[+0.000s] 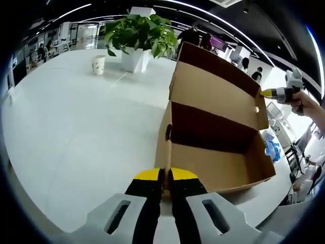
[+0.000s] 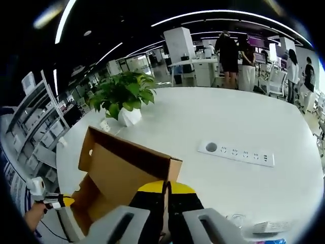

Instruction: Operate the shoe box by opening the lid, removing the specified soft item, and placing it in the target area until the item is outside and the box remains undamaged.

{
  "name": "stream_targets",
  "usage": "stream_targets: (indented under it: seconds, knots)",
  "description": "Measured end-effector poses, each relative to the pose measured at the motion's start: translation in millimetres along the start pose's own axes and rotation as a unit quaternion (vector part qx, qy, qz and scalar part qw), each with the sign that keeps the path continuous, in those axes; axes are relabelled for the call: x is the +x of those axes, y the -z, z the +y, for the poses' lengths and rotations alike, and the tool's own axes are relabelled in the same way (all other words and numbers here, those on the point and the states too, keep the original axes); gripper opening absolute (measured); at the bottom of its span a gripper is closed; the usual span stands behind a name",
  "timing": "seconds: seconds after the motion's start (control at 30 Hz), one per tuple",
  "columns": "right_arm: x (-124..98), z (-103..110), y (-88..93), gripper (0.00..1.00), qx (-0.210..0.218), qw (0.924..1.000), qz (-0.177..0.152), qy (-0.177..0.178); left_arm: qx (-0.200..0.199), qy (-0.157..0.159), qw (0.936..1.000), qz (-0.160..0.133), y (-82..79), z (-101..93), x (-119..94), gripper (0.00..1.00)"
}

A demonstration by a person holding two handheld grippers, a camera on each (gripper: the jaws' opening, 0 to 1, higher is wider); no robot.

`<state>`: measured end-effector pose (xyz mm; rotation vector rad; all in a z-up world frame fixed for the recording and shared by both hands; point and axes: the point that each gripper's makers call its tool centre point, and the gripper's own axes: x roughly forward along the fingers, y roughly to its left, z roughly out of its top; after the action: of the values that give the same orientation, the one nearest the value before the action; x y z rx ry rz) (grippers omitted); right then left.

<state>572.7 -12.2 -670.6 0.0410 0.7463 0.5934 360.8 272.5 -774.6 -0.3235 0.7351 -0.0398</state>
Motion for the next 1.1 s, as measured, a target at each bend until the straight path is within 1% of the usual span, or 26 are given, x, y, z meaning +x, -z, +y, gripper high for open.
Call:
stream_targets:
  seconds: [0.1,0.27,0.5,0.73,0.93,1.1]
  knots:
    - [-4,1,-0.7,0.00,-0.001,1.0000,-0.006,-0.002,0.000,0.000,1.0000,0.000,-0.1,0.4,0,0.03]
    - [-12,5,1.2,0.00,-0.015,0.9998,-0.016,-0.002,0.002,0.001,1.0000,0.000,-0.3,1.2,0,0.03]
    - [-17,7,2.6,0.00,-0.024,0.9993,-0.029,0.001,0.004,0.001,1.0000,0.000,-1.0,3.0,1,0.03]
    - [-23,12,3.3,0.00,-0.031,0.9989,-0.035,-0.002,0.002,0.001,1.0000,-0.001,-1.7,4.3,1,0.03]
    - [-32,19,5.4,0.00,-0.047,0.9979,-0.044,-0.007,0.000,0.001,1.0000,-0.004,-2.3,4.9,2,0.03]
    - [-37,23,7.1,0.00,-0.051,0.9972,-0.054,-0.008,0.001,0.000,1.0000,-0.003,-2.6,5.3,2,0.03]
